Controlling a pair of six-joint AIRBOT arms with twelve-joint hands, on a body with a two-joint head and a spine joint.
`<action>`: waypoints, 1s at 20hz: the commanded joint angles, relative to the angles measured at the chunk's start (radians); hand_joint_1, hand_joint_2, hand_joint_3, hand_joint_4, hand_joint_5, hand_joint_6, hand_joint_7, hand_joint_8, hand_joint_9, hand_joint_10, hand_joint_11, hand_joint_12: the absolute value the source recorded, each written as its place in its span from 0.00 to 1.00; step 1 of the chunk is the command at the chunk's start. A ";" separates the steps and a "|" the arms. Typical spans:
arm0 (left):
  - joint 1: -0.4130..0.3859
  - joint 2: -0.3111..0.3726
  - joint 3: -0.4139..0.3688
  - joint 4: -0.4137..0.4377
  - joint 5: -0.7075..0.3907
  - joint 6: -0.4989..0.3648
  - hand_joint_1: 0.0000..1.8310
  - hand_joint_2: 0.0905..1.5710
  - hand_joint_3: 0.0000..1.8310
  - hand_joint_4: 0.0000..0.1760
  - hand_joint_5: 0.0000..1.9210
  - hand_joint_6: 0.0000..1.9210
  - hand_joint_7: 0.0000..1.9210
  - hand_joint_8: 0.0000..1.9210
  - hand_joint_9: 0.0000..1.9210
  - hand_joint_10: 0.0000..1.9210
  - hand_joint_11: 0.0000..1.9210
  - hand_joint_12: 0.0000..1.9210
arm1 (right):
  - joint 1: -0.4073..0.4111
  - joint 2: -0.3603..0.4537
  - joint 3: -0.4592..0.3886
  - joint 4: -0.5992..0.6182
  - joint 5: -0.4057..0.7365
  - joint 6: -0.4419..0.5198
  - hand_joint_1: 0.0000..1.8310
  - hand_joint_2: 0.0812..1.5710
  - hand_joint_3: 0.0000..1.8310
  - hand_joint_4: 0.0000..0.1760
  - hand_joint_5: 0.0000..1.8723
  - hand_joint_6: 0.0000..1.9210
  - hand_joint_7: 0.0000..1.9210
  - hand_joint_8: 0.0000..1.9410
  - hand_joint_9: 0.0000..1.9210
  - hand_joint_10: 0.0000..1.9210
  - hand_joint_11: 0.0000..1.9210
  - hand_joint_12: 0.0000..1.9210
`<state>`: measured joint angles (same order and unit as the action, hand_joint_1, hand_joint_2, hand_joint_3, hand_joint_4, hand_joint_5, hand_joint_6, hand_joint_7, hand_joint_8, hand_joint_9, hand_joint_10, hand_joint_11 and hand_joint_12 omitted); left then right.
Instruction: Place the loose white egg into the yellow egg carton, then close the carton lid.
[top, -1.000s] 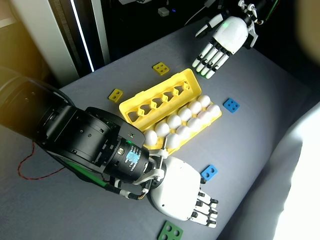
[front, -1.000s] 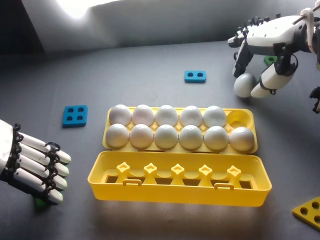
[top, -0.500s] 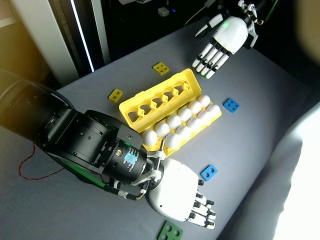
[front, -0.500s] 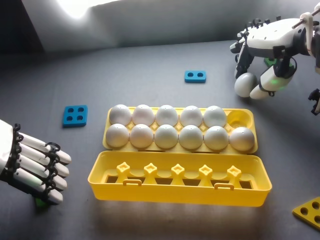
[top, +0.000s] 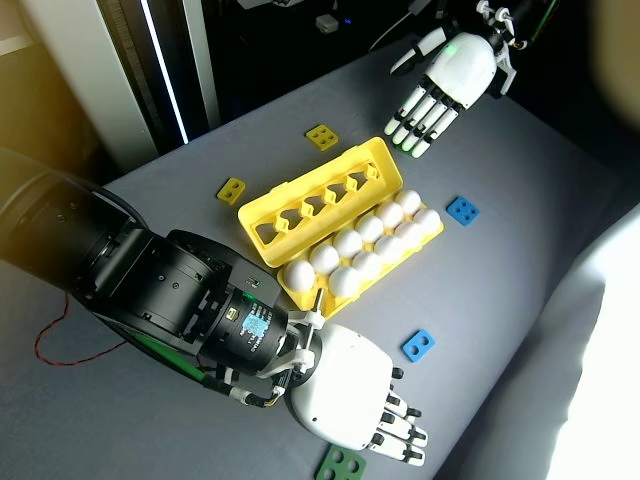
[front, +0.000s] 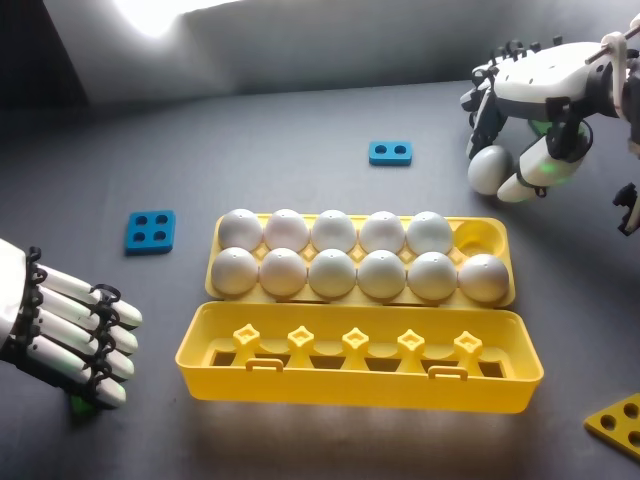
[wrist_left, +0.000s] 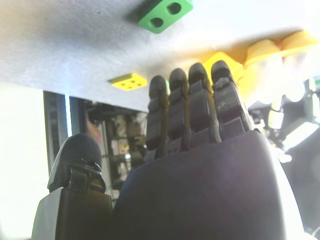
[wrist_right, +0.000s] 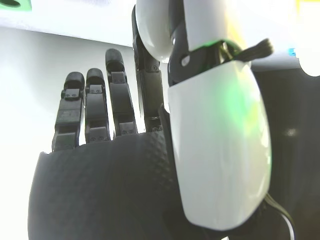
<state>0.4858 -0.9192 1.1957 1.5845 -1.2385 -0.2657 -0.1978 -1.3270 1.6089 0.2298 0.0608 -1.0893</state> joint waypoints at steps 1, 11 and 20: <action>-0.007 0.009 0.003 -0.061 -0.048 -0.001 0.00 0.82 0.00 0.00 0.15 0.00 0.10 0.00 0.05 0.00 0.00 0.00 | -0.003 0.009 0.010 0.000 0.084 0.003 0.60 0.61 0.00 0.00 0.49 0.00 0.17 0.00 0.01 0.00 0.00 0.00; -0.006 0.009 0.001 -0.061 -0.048 -0.001 0.00 0.82 0.00 0.00 0.15 0.00 0.11 0.00 0.05 0.00 0.00 0.00 | -0.011 0.004 0.011 0.000 0.090 0.011 0.61 0.61 0.00 0.00 0.50 0.00 0.15 0.00 0.01 0.00 0.00 0.00; -0.006 0.010 0.000 -0.060 -0.048 -0.001 0.00 0.82 0.00 0.00 0.14 0.00 0.10 0.00 0.05 0.00 0.00 0.00 | 0.008 0.005 0.010 0.000 0.089 0.013 0.61 0.60 0.00 0.00 0.50 0.00 0.18 0.00 0.02 0.00 0.00 0.00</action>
<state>0.4858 -0.9192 1.1954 1.5848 -1.2385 -0.2657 -0.2031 -1.3323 1.6127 0.2317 0.0624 -1.0771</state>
